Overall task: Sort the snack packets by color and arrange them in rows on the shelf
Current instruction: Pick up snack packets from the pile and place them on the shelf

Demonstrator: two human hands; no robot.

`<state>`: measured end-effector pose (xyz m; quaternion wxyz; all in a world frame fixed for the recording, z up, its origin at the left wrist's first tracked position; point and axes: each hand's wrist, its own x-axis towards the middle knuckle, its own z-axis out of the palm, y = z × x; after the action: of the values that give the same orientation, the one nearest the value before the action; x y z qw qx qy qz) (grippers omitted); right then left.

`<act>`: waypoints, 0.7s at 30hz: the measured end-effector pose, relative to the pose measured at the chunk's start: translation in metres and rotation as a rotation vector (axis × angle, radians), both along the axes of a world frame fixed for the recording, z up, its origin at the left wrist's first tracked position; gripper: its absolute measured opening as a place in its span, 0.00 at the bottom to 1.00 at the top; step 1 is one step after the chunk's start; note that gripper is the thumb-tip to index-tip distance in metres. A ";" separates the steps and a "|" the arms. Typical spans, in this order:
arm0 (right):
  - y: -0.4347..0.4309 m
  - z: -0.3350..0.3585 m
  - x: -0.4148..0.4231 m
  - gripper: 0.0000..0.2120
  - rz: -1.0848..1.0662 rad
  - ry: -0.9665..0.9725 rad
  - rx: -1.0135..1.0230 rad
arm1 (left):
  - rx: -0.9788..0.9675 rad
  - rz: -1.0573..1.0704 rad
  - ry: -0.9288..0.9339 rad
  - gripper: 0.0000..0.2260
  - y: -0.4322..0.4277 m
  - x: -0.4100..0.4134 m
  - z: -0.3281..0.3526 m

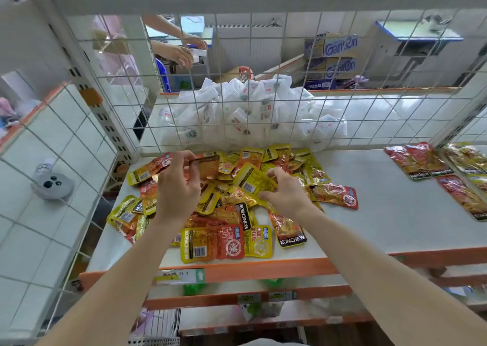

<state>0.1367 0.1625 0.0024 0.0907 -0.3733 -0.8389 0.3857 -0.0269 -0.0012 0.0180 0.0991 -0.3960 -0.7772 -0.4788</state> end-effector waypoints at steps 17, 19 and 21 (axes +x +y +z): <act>-0.029 0.036 0.058 0.04 -0.155 0.486 -0.559 | 0.072 -0.158 -1.382 0.15 -0.006 0.038 0.026; -0.033 0.034 0.071 0.05 -0.163 0.490 -0.467 | 0.111 -0.230 -1.505 0.11 -0.005 0.050 0.026; -0.038 0.035 0.085 0.04 -0.201 0.520 -0.426 | 0.125 -0.279 -1.567 0.07 -0.002 0.063 0.025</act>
<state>0.2212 0.1244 0.0373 0.2588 -0.3538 -0.6477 0.6232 0.0360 -0.0032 0.0426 -0.5150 -0.0314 -0.5357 -0.6684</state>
